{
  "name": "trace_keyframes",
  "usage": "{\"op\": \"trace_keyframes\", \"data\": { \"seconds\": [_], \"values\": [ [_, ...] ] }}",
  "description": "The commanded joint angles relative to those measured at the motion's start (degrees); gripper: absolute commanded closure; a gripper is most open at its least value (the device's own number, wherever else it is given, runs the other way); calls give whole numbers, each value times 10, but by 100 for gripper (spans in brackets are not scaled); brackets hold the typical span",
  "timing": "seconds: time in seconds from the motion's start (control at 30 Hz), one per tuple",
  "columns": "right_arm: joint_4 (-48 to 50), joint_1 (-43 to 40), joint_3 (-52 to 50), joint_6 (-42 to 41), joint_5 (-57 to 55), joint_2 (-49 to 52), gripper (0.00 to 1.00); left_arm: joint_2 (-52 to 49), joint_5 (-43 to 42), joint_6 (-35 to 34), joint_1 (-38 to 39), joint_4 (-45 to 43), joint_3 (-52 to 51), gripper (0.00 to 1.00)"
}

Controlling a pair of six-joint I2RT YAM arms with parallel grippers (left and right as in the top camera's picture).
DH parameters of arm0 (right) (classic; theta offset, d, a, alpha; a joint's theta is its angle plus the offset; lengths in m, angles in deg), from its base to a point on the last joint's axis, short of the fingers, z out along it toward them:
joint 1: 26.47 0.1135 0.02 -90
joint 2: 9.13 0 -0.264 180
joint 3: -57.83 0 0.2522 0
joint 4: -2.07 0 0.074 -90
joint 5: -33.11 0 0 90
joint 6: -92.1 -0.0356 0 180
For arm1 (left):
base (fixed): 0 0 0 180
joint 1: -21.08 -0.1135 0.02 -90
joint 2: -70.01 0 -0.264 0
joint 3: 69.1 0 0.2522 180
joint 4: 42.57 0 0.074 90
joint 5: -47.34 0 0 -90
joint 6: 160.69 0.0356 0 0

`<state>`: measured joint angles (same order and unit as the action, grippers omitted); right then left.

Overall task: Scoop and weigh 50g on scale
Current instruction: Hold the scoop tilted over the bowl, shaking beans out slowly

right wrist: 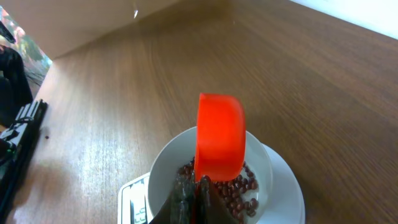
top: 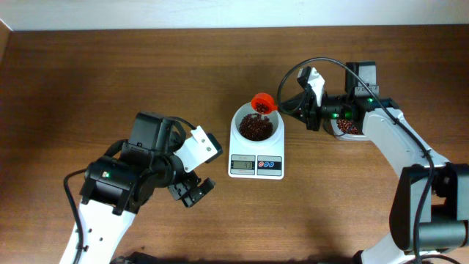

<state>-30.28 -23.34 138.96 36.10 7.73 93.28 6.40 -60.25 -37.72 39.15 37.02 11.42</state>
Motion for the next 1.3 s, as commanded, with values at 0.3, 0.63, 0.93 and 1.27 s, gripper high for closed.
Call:
{"op": "trace_keyframes", "data": {
  "seconds": [0.3, 0.63, 0.93, 1.27],
  "values": [
    [25, 3, -3, 9, 85, 15, 96, 6, -2, -8, -2, 0, 10, 1],
    [16, 5, -4, -11, -4, 30, 96, 6, -2, -8, -2, 0, 10, 1],
    [49, 10, -3, -18, 53, 28, 96, 6, -2, -8, -2, 0, 10, 1],
    [40, 7, -3, -16, 38, 29, 96, 6, -2, -8, -2, 0, 10, 1]
  ]
}}
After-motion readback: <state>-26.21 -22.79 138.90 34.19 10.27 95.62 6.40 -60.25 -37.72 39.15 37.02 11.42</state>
